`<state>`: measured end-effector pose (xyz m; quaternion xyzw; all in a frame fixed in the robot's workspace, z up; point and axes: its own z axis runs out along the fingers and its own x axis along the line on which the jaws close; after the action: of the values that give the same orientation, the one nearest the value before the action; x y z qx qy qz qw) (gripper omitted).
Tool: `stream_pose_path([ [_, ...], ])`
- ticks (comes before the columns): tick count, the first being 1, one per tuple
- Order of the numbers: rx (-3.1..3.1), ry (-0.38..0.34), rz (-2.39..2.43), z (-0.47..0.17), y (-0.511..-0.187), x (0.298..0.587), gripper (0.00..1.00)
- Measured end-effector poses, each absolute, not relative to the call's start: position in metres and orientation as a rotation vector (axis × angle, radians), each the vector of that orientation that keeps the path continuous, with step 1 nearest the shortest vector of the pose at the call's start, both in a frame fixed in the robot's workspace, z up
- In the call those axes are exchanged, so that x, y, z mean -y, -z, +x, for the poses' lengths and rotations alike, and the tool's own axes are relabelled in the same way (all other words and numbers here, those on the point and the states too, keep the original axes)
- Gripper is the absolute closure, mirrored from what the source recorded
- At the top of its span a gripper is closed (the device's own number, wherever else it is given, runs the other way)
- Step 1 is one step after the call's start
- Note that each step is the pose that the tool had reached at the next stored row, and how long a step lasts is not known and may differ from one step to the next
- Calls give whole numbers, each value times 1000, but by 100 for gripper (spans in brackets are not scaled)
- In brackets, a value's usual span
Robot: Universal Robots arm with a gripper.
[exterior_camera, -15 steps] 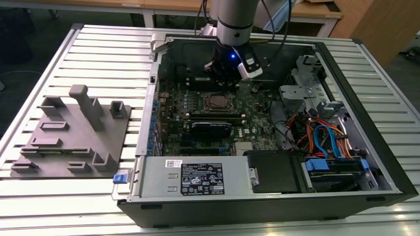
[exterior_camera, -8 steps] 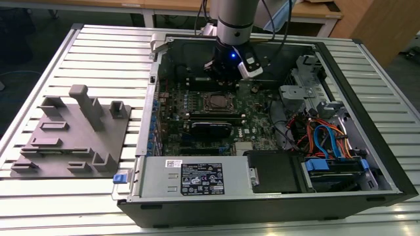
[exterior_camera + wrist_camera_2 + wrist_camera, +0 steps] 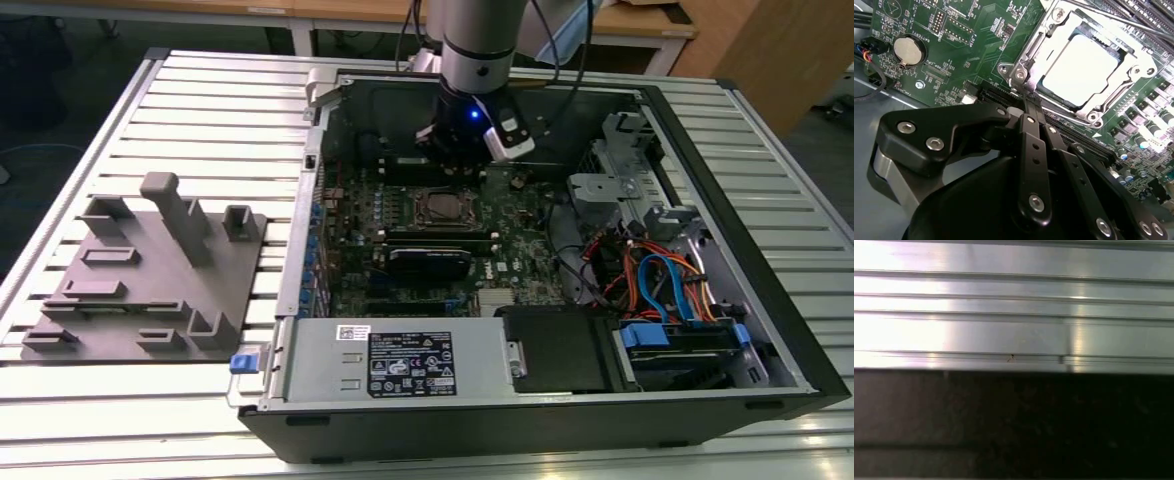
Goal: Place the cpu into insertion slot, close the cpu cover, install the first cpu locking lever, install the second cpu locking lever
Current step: 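Install the first cpu locking lever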
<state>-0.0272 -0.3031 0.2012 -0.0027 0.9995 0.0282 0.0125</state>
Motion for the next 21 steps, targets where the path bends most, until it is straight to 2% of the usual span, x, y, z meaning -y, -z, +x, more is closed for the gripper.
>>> stream_pose_path([
  [18,-3116,-69,-9,-27,-201,303,89],
  [21,-3116,-42,-9,-27,-199,303,89],
])
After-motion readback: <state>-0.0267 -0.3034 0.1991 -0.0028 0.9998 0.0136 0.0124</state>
